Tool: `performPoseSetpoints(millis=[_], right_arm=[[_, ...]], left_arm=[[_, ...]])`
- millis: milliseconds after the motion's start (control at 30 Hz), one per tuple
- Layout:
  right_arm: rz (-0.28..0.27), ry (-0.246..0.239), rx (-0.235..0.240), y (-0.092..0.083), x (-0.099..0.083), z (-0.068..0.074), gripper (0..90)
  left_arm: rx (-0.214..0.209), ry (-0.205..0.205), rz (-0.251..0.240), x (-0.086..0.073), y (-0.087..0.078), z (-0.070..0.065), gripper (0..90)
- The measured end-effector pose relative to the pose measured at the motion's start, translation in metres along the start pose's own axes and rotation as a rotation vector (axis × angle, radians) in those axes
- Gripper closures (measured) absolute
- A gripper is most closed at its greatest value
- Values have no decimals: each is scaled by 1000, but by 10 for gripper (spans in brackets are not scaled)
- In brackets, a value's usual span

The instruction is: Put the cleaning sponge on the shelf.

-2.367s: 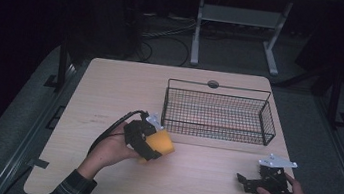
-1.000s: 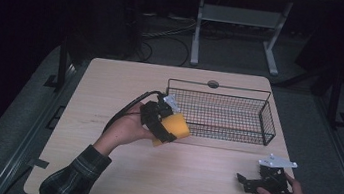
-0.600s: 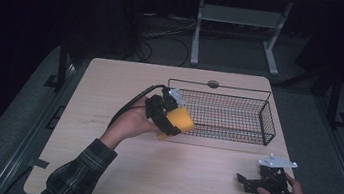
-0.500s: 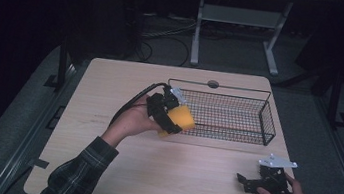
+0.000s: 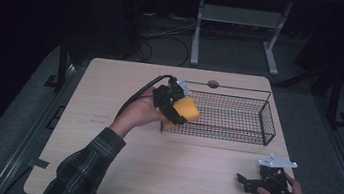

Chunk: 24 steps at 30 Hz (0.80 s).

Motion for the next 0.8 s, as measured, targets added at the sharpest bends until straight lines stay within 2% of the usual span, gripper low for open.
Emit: performPoseSetpoints(millis=[200, 500, 800], right_arm=[[0, 0, 0, 0, 0, 0, 13], [1, -1, -1, 0, 0, 0, 13], [1, -1, -1, 0, 0, 0, 13]], left_arm=[[8, 16, -1, 8, 4, 7, 228], [10, 13, -10, 17, 11, 15, 228], [22, 9, -6, 22, 29, 26, 228]])
Point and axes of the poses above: each handheld gripper's, and its own axes: y roughly forward along the jaws, x roughly out of its top, z roughly to its left, the point moved 5 cm from there along y, roughly forward along the jaws, and after that the axes turned 14 degrees about -y, right-handed, at the moved point
